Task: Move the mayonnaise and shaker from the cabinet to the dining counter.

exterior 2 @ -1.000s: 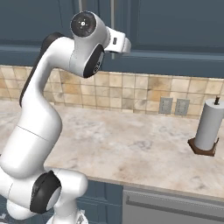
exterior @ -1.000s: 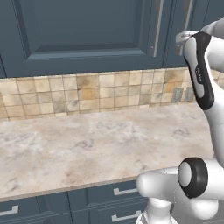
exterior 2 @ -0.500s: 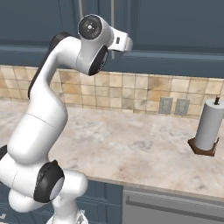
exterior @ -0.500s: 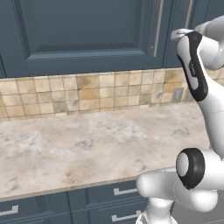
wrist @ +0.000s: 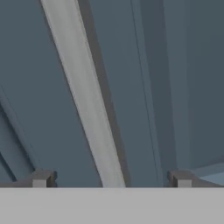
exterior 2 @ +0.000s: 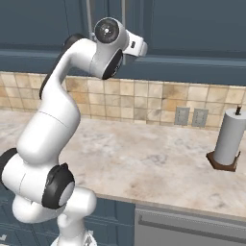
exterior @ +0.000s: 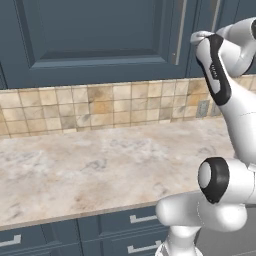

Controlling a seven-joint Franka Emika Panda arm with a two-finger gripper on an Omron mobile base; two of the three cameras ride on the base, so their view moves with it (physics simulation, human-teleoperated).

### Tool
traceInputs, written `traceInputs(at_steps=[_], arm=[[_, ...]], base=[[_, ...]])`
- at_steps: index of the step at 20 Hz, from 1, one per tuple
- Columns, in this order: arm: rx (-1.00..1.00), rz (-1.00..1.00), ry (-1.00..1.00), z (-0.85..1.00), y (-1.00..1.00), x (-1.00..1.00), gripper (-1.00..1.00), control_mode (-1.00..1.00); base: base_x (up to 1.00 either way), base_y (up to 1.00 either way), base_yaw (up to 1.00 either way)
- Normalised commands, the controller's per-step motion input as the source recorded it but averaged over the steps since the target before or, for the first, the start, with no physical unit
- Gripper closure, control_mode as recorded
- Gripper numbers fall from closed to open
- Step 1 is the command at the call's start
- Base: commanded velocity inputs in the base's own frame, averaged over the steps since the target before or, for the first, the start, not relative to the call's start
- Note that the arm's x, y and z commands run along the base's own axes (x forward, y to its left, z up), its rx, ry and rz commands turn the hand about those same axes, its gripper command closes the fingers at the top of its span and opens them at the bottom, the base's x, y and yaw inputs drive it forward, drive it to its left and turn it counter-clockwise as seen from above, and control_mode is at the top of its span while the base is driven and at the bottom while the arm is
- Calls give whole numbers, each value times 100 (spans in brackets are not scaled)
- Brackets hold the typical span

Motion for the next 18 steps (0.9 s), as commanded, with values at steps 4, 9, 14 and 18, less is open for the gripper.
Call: traceInputs(at_steps=[4,9,14,18], arm=[[5,1,0,-3,-5,29,-100,-100],[1,1,0,-11,0,26,100,-100],[0,0,0,0,0,2,100,-100],[0,0,0,0,0,-1,100,-100]], base=[[0,0,0],[0,0,0],[0,0,0],[0,0,0]])
